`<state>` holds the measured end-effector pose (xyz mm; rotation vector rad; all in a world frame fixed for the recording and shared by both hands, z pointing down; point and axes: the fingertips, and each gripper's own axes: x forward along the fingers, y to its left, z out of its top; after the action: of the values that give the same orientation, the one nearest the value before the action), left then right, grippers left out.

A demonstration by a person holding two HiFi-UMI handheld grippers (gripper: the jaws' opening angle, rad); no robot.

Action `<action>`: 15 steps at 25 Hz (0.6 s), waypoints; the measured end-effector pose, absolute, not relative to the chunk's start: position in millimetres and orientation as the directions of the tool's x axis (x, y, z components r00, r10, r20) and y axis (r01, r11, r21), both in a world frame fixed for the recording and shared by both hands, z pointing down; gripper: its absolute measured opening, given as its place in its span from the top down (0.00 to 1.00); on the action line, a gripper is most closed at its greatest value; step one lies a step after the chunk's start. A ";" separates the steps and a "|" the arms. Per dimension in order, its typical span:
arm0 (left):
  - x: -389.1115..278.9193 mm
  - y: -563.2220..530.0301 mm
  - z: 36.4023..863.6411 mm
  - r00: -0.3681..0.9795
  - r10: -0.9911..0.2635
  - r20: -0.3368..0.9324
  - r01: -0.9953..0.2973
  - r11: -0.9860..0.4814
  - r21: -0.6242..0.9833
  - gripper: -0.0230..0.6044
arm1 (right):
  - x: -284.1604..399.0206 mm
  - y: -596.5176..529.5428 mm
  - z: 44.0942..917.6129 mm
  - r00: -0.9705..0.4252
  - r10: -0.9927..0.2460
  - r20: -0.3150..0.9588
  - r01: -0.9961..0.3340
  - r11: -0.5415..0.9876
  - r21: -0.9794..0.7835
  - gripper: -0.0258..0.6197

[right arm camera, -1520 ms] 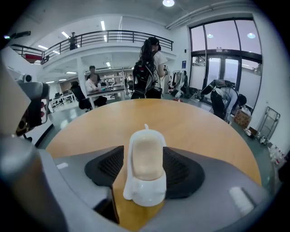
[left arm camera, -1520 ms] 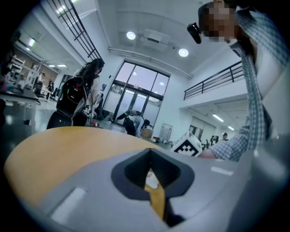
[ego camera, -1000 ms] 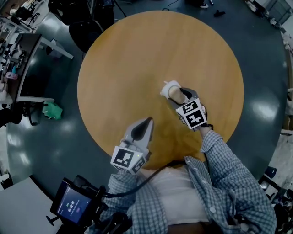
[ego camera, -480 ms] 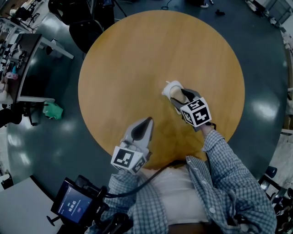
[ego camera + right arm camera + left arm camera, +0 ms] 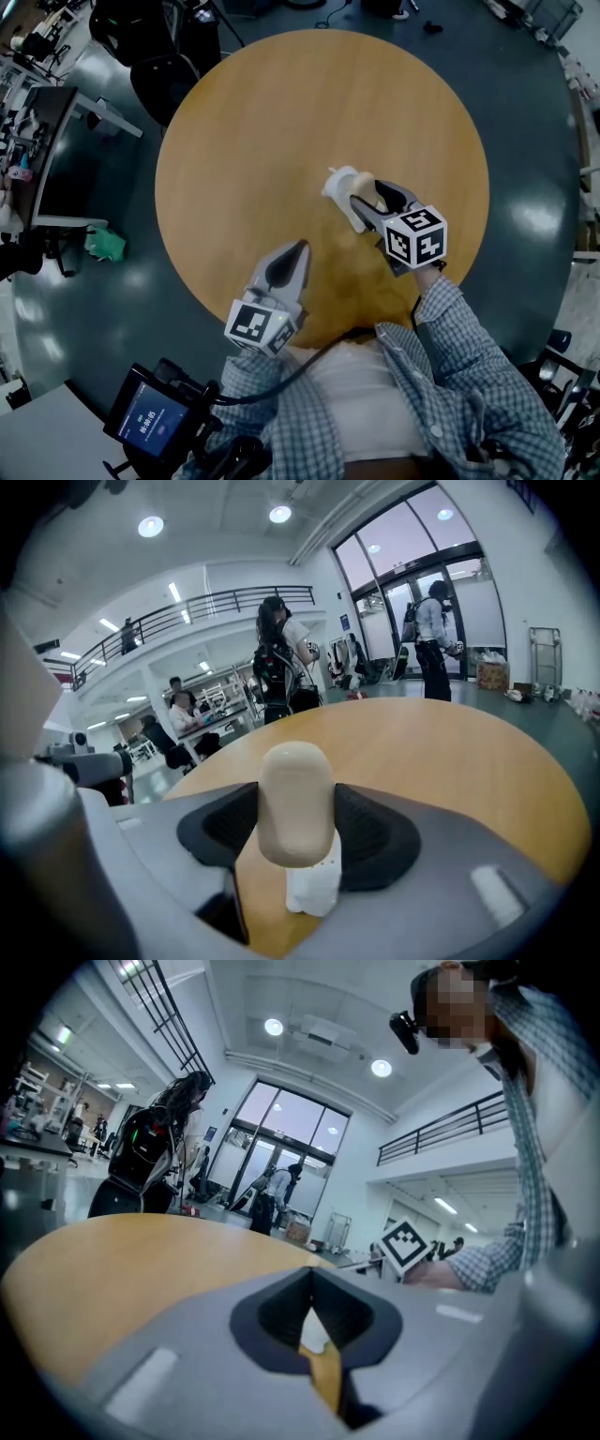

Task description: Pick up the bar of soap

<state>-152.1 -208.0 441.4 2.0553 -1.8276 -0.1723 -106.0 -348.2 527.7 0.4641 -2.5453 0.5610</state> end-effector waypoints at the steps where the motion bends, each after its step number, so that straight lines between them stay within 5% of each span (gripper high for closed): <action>1: -150.0 -206.8 440.3 0.154 -0.976 0.156 -0.930 -0.089 0.357 0.97 | -101.1 -346.9 519.0 -0.832 -0.236 0.502 -0.430 0.846 -0.315 0.56; 15: -130.1 -192.7 427.3 0.291 -0.949 0.119 -0.919 -0.242 0.313 0.97 | -32.1 -297.4 436.0 -0.869 -0.455 0.195 -0.483 0.695 -0.532 0.56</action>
<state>-130.1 -192.7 427.3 2.2435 -1.6930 -0.1346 -32.1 -297.4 436.0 0.7885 -2.8476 0.9150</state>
